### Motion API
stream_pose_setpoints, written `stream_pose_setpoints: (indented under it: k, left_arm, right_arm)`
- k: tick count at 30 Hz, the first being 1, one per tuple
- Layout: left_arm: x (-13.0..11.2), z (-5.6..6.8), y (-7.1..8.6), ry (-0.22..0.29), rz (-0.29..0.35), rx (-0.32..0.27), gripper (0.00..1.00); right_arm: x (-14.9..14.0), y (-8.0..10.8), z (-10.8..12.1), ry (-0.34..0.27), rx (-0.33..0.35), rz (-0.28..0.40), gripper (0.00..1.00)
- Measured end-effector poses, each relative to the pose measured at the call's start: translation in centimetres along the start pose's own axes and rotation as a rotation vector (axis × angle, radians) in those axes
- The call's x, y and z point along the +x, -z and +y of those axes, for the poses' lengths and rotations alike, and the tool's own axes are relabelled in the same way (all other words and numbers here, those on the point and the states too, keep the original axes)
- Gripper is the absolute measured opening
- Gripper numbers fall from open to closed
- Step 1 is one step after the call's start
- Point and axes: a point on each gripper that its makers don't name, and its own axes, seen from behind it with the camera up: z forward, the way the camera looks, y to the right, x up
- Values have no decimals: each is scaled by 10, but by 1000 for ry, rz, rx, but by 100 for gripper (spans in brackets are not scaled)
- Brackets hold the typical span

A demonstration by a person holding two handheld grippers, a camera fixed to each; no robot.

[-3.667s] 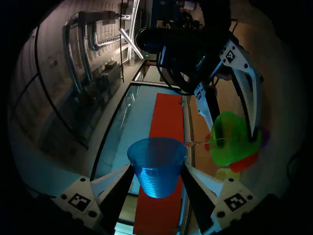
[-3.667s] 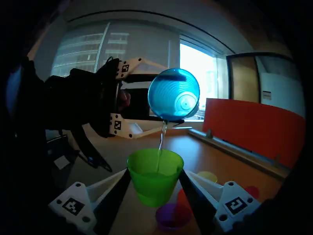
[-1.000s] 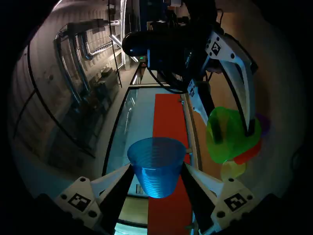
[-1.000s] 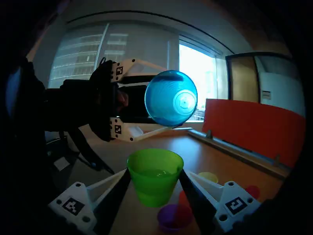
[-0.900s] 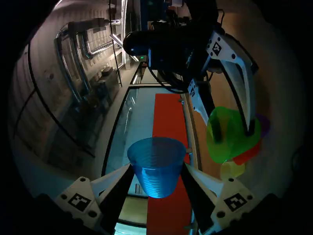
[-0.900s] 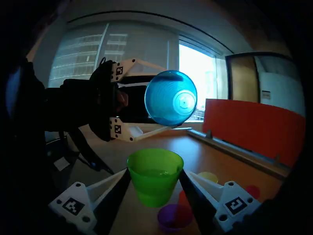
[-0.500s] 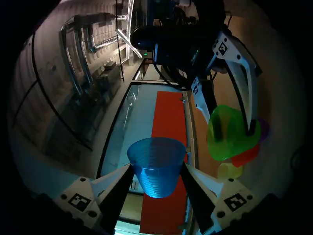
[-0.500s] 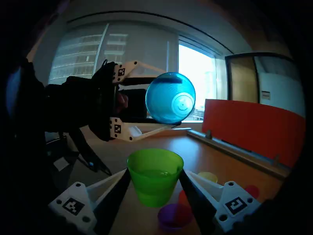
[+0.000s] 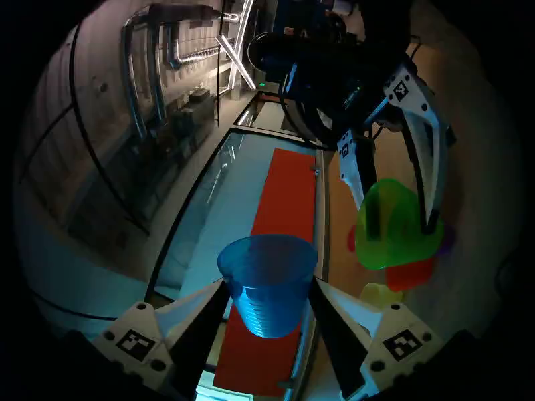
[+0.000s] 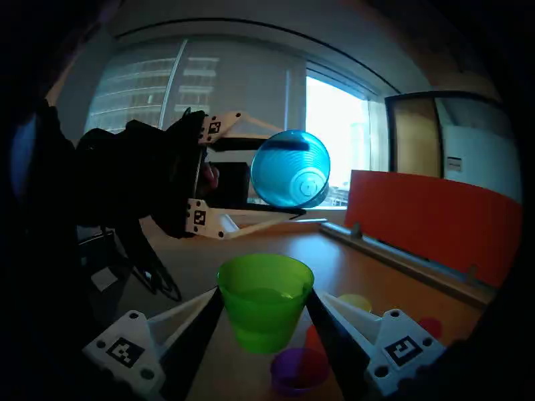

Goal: Pour water

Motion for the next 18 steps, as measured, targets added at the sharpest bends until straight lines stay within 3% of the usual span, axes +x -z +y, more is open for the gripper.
stream_pose_setpoints:
  k: [18]
  left_arm:
    - [81, -2, 265, 251, -60, -14, 81]
  right_arm:
    - [8, 4, 0, 19, -9, 7, 89]
